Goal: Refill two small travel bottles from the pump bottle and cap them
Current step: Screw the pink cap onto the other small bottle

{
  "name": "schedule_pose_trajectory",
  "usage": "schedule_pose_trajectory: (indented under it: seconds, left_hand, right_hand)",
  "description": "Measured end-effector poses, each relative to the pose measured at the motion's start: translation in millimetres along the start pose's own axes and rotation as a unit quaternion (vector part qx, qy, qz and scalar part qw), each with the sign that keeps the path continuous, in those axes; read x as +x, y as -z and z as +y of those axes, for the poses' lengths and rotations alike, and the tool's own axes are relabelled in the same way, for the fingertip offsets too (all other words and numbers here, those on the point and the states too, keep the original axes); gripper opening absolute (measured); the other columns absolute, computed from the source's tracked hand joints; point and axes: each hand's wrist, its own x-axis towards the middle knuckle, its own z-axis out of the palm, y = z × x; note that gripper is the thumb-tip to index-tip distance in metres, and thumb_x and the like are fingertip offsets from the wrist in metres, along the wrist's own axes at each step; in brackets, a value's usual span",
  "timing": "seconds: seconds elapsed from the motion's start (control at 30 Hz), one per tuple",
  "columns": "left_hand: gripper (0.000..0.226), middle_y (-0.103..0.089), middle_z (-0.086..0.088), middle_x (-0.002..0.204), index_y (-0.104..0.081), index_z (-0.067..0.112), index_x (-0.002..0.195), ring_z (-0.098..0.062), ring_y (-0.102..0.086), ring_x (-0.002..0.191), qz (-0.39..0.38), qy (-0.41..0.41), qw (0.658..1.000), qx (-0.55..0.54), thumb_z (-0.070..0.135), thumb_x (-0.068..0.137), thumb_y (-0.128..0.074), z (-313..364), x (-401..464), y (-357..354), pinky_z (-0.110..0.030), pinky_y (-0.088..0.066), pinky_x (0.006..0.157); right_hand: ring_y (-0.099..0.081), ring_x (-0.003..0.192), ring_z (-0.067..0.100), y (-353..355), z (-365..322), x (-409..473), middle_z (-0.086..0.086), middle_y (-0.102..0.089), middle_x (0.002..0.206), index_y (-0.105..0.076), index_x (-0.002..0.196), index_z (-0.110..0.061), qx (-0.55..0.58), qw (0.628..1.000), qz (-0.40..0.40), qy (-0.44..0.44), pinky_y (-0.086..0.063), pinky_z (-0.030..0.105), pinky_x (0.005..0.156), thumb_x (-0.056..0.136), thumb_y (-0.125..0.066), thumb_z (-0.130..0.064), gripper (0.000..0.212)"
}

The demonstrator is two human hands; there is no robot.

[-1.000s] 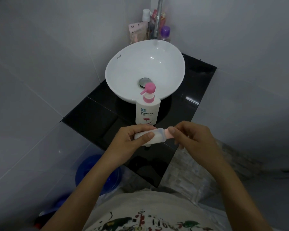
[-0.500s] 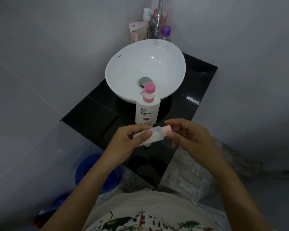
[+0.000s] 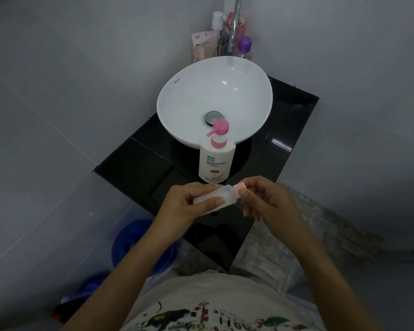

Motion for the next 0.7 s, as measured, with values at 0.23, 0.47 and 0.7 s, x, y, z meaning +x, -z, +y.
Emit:
schedule_pose_trajectory:
  seconds: [0.23, 0.47, 0.7]
  left_hand:
    - [0.042, -0.069, 0.000, 0.105, -0.069, 0.019, 0.109, -0.007, -0.065, 0.095, -0.001, 0.009, 1.000, 0.029, 0.032, 0.069, -0.068, -9, 1, 3, -0.017, -0.053, 0.075]
    - [0.032, -0.072, 0.003, 0.102, -0.067, 0.024, 0.106, -0.009, -0.068, 0.092, -0.028, 0.073, 0.996, 0.050, 0.019, 0.075, -0.074, -28, 13, 15, -0.024, -0.056, 0.080]
    - [0.031, -0.069, 0.010, 0.095, -0.066, 0.028, 0.098, 0.002, -0.064, 0.088, 0.047, 0.066, 0.985, 0.149, 0.016, 0.071, -0.078, -72, 35, 30, -0.020, -0.050, 0.079]
  right_hand:
    - [-0.060, 0.055, 0.016, -6, 3, 4, 0.006, -0.068, 0.069, -0.064, 0.094, -0.023, 0.009, 1.000, -0.007, -0.019, -0.046, 0.019, 0.046, 0.092, -0.055, -0.020, 0.010]
    - [-0.060, 0.060, 0.008, -16, 7, 12, -0.006, -0.068, 0.084, -0.058, 0.116, -0.027, 0.016, 0.998, 0.045, -0.038, -0.049, 0.014, 0.057, 0.095, -0.051, -0.022, 0.023]
    - [-0.057, 0.051, 0.007, 0, 17, 11, 0.007, -0.068, 0.076, -0.068, 0.096, -0.015, -0.002, 0.988, 0.137, -0.066, -0.042, 0.009, 0.048, 0.094, -0.053, -0.026, 0.020]
